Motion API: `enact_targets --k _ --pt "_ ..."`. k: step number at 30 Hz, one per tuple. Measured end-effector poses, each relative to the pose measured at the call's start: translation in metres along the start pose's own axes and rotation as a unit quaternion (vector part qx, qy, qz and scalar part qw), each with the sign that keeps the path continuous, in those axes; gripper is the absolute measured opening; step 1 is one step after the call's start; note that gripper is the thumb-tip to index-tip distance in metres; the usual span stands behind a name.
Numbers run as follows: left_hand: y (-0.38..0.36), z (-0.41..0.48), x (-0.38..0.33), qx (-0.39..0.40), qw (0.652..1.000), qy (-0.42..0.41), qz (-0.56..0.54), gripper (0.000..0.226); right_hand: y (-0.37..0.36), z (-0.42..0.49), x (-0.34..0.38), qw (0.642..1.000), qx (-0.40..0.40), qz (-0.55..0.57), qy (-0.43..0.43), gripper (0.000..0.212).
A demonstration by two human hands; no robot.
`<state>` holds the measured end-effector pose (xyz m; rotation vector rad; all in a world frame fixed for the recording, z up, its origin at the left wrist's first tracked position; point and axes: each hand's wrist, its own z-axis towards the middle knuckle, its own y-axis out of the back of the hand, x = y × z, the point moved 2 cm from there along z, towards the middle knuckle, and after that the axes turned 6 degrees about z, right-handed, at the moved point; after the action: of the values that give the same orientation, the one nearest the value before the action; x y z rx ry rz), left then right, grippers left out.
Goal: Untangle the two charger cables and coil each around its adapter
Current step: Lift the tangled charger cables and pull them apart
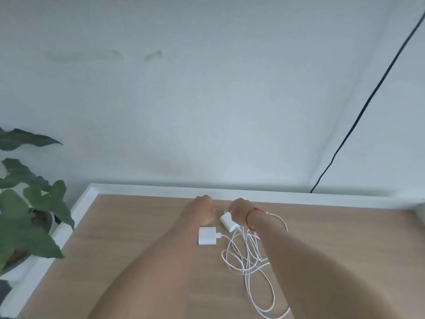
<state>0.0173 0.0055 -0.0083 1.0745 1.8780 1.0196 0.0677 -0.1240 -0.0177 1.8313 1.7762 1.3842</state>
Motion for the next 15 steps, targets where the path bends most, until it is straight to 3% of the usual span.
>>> enact_targets --k 2,6,9,10,12,15 --pt "-0.009 0.011 -0.002 0.015 1.000 0.008 -0.002 0.039 -0.002 0.001 -0.008 0.999 0.031 -0.028 -0.015 0.018" --pt "-0.032 0.032 -0.019 -0.001 0.998 -0.066 -0.006 0.042 -0.018 0.013 -0.038 0.996 -0.008 -0.041 -0.079 0.034" --pt "-0.049 0.045 -0.031 0.048 0.991 -0.126 0.002 0.065 -0.038 0.030 -0.054 0.995 -0.004 -0.022 -0.096 0.012" --pt "-0.055 0.049 -0.034 0.073 0.987 -0.140 0.011 0.069 -0.042 0.035 -0.060 0.995 -0.004 -0.022 -0.097 0.018" --pt "-0.066 0.055 -0.036 0.107 0.980 -0.162 0.042 0.069 -0.047 0.038 -0.070 0.994 -0.010 -0.007 -0.105 0.028" --pt "-0.074 0.063 -0.034 0.081 0.981 -0.167 0.062 0.061 -0.051 0.038 -0.072 0.995 0.009 -0.039 -0.086 0.017"
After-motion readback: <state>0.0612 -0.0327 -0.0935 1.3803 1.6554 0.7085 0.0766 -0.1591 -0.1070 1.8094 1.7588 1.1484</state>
